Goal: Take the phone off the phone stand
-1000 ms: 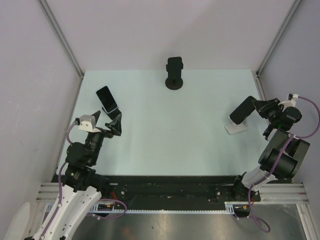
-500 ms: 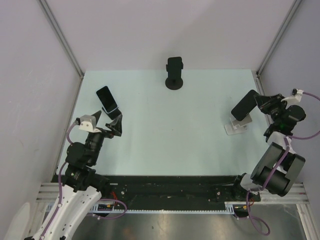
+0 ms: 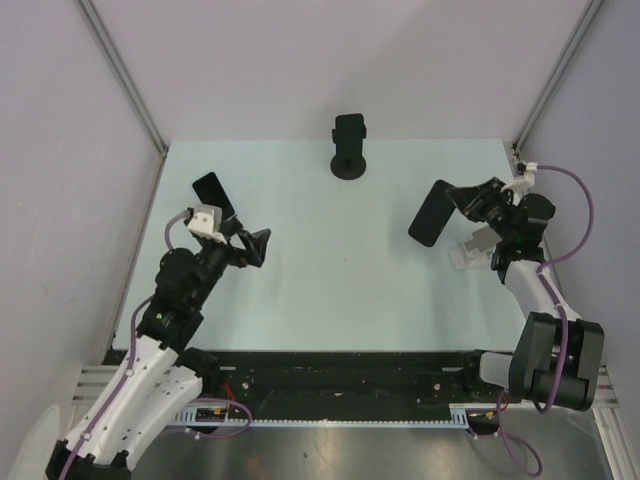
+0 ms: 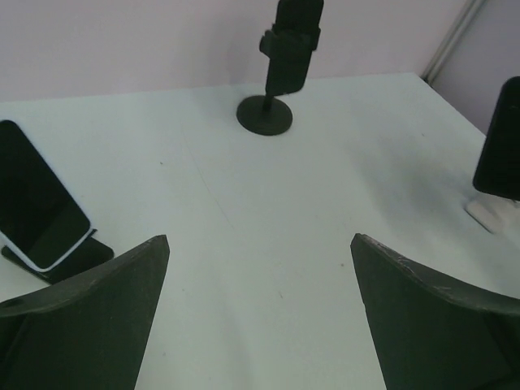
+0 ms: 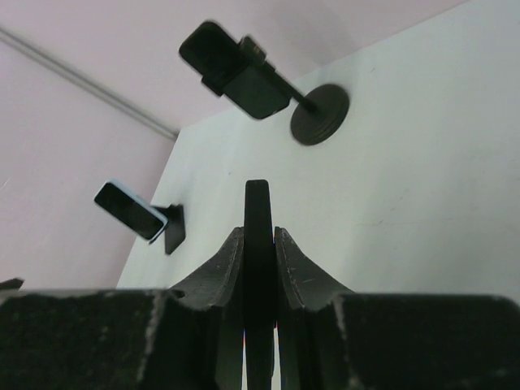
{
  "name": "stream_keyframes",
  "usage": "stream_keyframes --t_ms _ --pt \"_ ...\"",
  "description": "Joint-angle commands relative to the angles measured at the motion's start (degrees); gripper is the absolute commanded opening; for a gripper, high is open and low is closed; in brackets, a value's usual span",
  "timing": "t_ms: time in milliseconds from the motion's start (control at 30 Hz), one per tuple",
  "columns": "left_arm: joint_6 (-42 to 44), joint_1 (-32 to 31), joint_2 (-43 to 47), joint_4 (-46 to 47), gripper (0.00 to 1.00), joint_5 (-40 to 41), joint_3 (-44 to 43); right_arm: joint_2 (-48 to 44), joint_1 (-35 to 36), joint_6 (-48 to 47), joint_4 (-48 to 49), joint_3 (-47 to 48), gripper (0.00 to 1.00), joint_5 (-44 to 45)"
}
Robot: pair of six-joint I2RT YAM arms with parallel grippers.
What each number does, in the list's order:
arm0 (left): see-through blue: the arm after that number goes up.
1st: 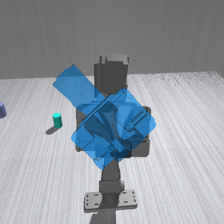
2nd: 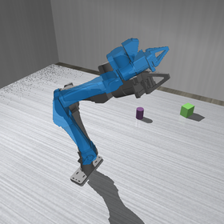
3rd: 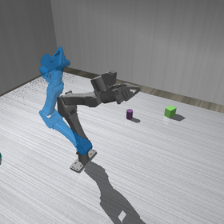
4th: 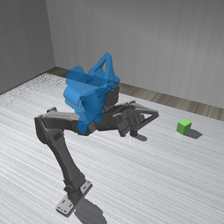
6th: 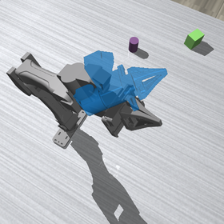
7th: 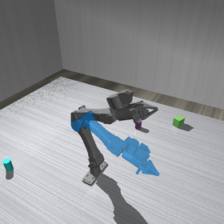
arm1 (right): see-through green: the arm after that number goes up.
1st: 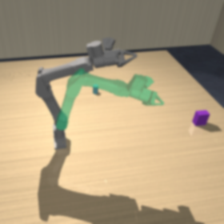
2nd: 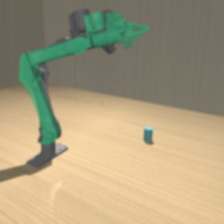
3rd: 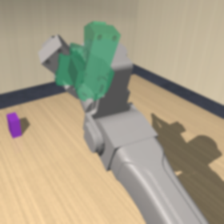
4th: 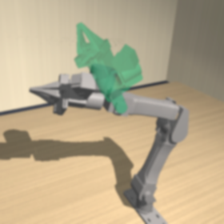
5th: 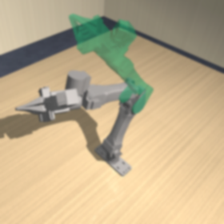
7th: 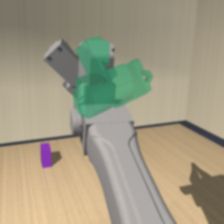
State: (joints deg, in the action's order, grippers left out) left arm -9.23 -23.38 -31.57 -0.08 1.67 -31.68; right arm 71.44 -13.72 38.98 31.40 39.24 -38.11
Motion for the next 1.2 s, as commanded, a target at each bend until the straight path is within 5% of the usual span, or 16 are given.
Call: stream_keyframes --t_ms 0,233,600,1167 --pt "-4.4 -0.4 -5.5 -3.2 1.0 -6.9 -6.0 -2.3 5.9 2.2 -0.8 1.1 0.0 3.7" --pt "-11.1 -2.7 -15.1 -6.2 1.0 -10.4 -10.7 -1.0 20.1 2.8 -3.9 1.0 0.0 8.6" --pt "-17.7 -14.1 -26.6 -7.4 1.0 -7.3 -15.9 3.8 31.7 7.9 2.5 -1.6 0.0 10.7" --pt "-21.4 -25.8 -40.7 -7.5 1.0 -3.9 -20.1 4.9 39.6 12.9 8.4 -6.8 0.0 15.6"
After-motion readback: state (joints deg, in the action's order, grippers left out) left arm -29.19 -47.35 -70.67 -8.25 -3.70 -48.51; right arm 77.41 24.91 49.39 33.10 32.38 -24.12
